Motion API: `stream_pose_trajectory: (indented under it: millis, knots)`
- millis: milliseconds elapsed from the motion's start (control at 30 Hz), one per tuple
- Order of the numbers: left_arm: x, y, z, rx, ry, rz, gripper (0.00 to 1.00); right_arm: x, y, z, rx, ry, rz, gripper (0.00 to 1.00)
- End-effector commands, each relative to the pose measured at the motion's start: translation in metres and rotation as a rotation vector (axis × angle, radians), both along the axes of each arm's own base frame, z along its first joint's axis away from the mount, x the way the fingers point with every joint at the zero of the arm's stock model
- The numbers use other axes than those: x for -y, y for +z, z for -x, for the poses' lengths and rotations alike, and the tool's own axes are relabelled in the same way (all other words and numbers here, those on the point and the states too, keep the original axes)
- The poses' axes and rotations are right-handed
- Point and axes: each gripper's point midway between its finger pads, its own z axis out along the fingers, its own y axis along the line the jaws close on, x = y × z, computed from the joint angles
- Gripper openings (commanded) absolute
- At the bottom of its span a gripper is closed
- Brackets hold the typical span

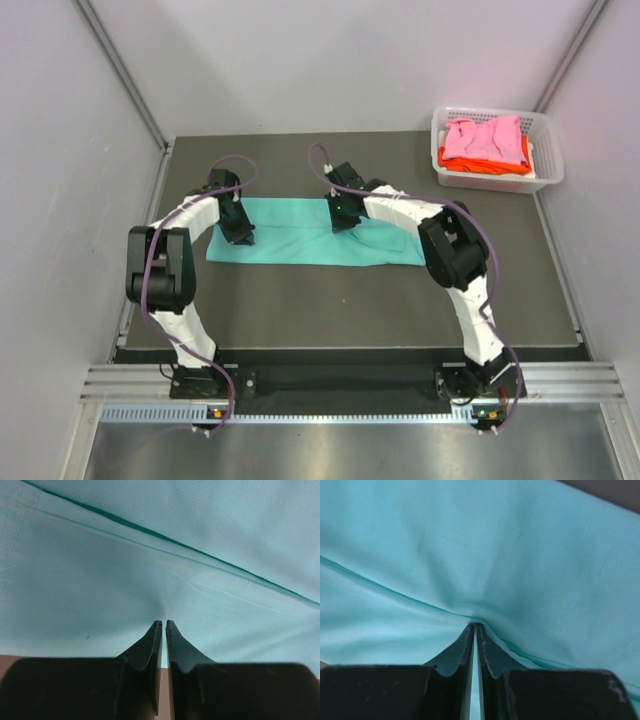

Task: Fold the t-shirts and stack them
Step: Fold the tshirt

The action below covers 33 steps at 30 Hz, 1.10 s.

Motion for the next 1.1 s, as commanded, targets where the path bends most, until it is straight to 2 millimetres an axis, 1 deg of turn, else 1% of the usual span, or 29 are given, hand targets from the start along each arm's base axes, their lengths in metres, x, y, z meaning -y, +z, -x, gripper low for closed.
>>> stream_pose_trajectory:
  millis: [0, 33, 67, 100, 200, 233, 300, 333, 367, 400, 433, 467, 500, 533, 567, 600, 633, 667, 700, 733, 767, 800, 833, 867, 900, 933, 1000, 1033, 1067]
  knots:
    - [-0.001, 0.021, 0.004, 0.048, 0.008, 0.008, 0.13, 0.006, 0.028, 0.006, 0.05, 0.008, -0.001, 0.08]
    - [-0.002, 0.021, 0.005, 0.047, 0.002, 0.002, 0.13, 0.007, 0.047, 0.009, 0.076, 0.01, -0.019, 0.08]
    - [-0.003, 0.02, 0.005, 0.047, 0.001, -0.008, 0.14, 0.011, 0.05, 0.014, 0.087, 0.005, -0.005, 0.11]
    - [-0.003, 0.018, 0.005, 0.043, -0.006, -0.008, 0.16, 0.012, 0.071, 0.016, 0.12, 0.009, -0.026, 0.13]
    - [0.006, 0.013, 0.002, 0.051, -0.082, 0.032, 0.2, 0.016, 0.093, 0.029, 0.113, -0.008, -0.06, 0.21]
    - [0.008, 0.012, 0.002, 0.052, -0.103, 0.04, 0.23, 0.02, 0.111, 0.034, 0.129, -0.018, -0.079, 0.23]
    - [0.016, 0.015, 0.001, 0.057, -0.114, 0.085, 0.28, 0.025, 0.115, 0.049, 0.09, -0.036, -0.113, 0.32]
    - [0.019, 0.023, -0.001, 0.078, -0.103, 0.1, 0.32, 0.031, 0.129, 0.054, 0.106, -0.056, -0.136, 0.39]
    - [0.021, 0.025, 0.001, 0.088, -0.099, 0.109, 0.33, 0.044, 0.117, 0.063, 0.081, -0.086, -0.113, 0.42]
    - [0.022, 0.029, 0.0, 0.105, -0.094, 0.114, 0.35, 0.051, 0.116, 0.068, 0.068, -0.135, -0.134, 0.46]
    - [0.023, 0.037, 0.0, 0.123, -0.081, 0.119, 0.36, 0.065, 0.131, 0.07, 0.096, -0.18, -0.174, 0.52]
    - [0.022, 0.038, 0.003, 0.122, -0.072, 0.115, 0.36, 0.08, 0.109, 0.078, 0.076, -0.222, -0.179, 0.55]
    - [0.021, 0.041, 0.005, 0.125, -0.064, 0.112, 0.38, 0.089, 0.106, 0.082, 0.063, -0.278, -0.217, 0.59]
    - [0.017, 0.048, 0.007, 0.137, -0.044, 0.094, 0.39, 0.1, 0.118, 0.086, 0.092, -0.308, -0.274, 0.62]
    - [0.013, 0.049, 0.012, 0.134, -0.03, 0.081, 0.43, 0.119, 0.097, 0.093, 0.04, -0.367, -0.307, 0.66]
    - [0.011, 0.052, 0.014, 0.138, -0.02, 0.072, 0.45, 0.129, 0.102, 0.098, 0.048, -0.389, -0.349, 0.67]
    - [0.005, 0.058, 0.017, 0.146, 0.006, 0.048, 0.48, 0.144, 0.097, 0.097, 0.039, -0.43, -0.374, 0.67]
    - [0.001, 0.059, 0.021, 0.141, 0.022, 0.033, 0.5, 0.154, 0.081, 0.106, 0.016, -0.462, -0.379, 0.68]
    - [-0.003, 0.063, 0.028, 0.129, 0.052, 0.02, 0.51, 0.165, 0.084, 0.107, 0.033, -0.491, -0.401, 0.67]
    - [-0.015, 0.06, 0.034, 0.108, 0.103, -0.041, 0.52, 0.171, 0.068, 0.119, 0.003, -0.508, -0.396, 0.67]
    - [-0.023, 0.059, 0.04, 0.085, 0.167, -0.069, 0.55, 0.174, 0.073, 0.119, 0.03, -0.52, -0.423, 0.68]
    - [-0.027, 0.063, 0.045, 0.083, 0.194, -0.082, 0.56, 0.18, 0.07, 0.12, 0.031, -0.545, -0.432, 0.68]
    - [-0.031, 0.056, 0.056, 0.056, 0.221, -0.084, 0.57, 0.185, 0.059, 0.128, 0.011, -0.575, -0.44, 0.68]
    - [-0.034, 0.056, 0.06, 0.059, 0.249, -0.077, 0.6, 0.188, 0.056, 0.13, 0.011, -0.594, -0.455, 0.68]
    - [-0.036, 0.062, 0.064, 0.089, 0.3, -0.061, 0.61, 0.196, 0.061, 0.124, 0.047, -0.627, -0.494, 0.7]
    - [-0.042, 0.051, 0.075, 0.068, 0.338, -0.062, 0.62, 0.199, 0.046, 0.134, 0.01, -0.642, -0.509, 0.7]
    - [-0.049, 0.051, 0.076, 0.111, 0.398, -0.06, 0.61, 0.206, 0.043, 0.131, 0.006, -0.69, -0.556, 0.7]
    - [-0.061, 0.042, 0.082, 0.094, 0.44, -0.065, 0.61, 0.206, 0.036, 0.135, -0.019, -0.692, -0.569, 0.7]
    - [-0.066, 0.041, 0.078, 0.111, 0.452, -0.067, 0.61, 0.206, 0.031, 0.136, -0.036, -0.693, -0.569, 0.7]
